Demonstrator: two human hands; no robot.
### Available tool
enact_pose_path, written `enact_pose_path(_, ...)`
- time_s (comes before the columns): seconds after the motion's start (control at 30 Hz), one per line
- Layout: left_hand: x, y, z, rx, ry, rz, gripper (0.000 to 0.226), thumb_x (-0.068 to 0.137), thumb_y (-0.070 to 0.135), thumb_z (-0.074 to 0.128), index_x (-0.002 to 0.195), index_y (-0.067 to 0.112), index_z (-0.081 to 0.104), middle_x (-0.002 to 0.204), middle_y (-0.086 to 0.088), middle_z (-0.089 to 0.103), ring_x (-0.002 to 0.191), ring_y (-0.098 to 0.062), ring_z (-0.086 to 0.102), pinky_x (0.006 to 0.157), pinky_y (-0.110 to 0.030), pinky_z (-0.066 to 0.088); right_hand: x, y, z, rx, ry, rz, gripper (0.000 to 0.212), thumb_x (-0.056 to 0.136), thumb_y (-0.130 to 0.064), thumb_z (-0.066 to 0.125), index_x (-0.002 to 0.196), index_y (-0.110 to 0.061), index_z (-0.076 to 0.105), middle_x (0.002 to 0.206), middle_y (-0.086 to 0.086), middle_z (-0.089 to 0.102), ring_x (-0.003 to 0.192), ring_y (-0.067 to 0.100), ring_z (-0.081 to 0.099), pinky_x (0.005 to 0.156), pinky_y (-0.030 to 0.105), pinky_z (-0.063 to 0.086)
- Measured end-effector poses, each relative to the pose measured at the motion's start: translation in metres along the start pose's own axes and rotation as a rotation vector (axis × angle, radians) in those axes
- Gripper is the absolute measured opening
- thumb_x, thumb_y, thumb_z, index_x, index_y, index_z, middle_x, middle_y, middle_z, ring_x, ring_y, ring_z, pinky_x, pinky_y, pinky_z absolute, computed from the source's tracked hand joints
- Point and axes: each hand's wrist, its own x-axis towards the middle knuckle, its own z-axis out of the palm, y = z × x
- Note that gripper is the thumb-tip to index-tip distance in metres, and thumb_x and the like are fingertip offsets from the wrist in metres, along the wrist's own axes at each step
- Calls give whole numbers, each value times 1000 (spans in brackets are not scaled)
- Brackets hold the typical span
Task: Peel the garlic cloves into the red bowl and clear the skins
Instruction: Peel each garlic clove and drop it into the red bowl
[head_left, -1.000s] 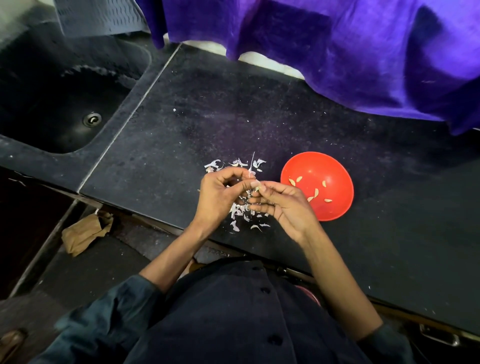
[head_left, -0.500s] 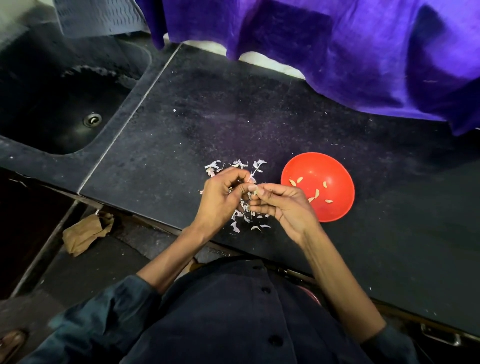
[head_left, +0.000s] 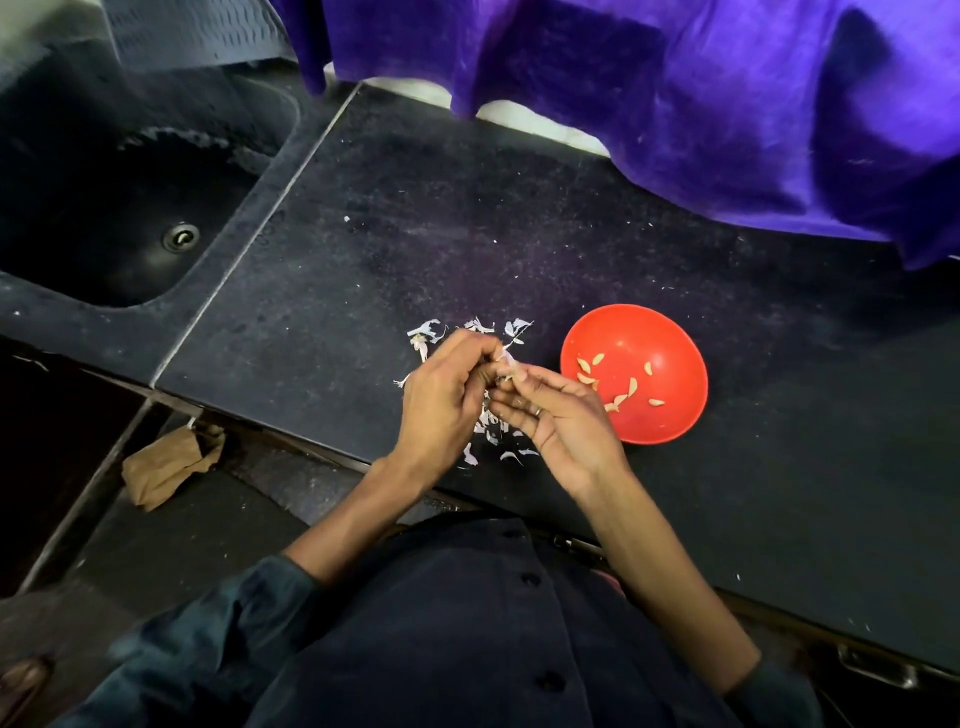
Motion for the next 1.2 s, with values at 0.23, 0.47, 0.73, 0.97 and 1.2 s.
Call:
enact_pose_path(0.23,-4,1,-1,-117,17,-67,13,91,6,60,94,19,61,90,2,69,81,-13,65,71,-37,54,4,-7,-3,195,38,77,15,95,-3,49,96,0,64,79,11,72,72,15,70,65,25,58)
enact_pose_path(0.47,-2,0,-3,-304,13,-385,20,83,17,76,98,21,63,87,7,71,72,-18,66,59,-40,55,5,-2,-9,45,65,-55,13,89,-4,58,96,-2,69,82,13,66,75,20,65,68,31,58)
enact_pose_path(0.73,-2,4,0,-368,-62,-433,12,89,17,69,99,14,75,94,-2,73,62,-14,65,47,-31,55,5,1,-12,-293,117,-260,14,93,-3,58,100,-4,70,83,9,71,78,17,67,73,29,57)
enact_pose_path(0.97,-3,2,0,-305,-28,-415,6,86,19,72,91,22,74,86,6,73,64,-9,65,55,-38,58,2,5,-8,-408,127,-312,16,93,-7,60,102,-1,71,86,10,71,80,17,66,76,33,58)
enact_pose_path(1.2,-7,0,1,-2,-40,-131,19,88,27,65,97,14,76,88,5,70,74,-7,64,68,-29,54,7,4,-5,-398,153,-305,15,89,-11,67,95,3,67,87,23,69,78,23,68,67,30,58)
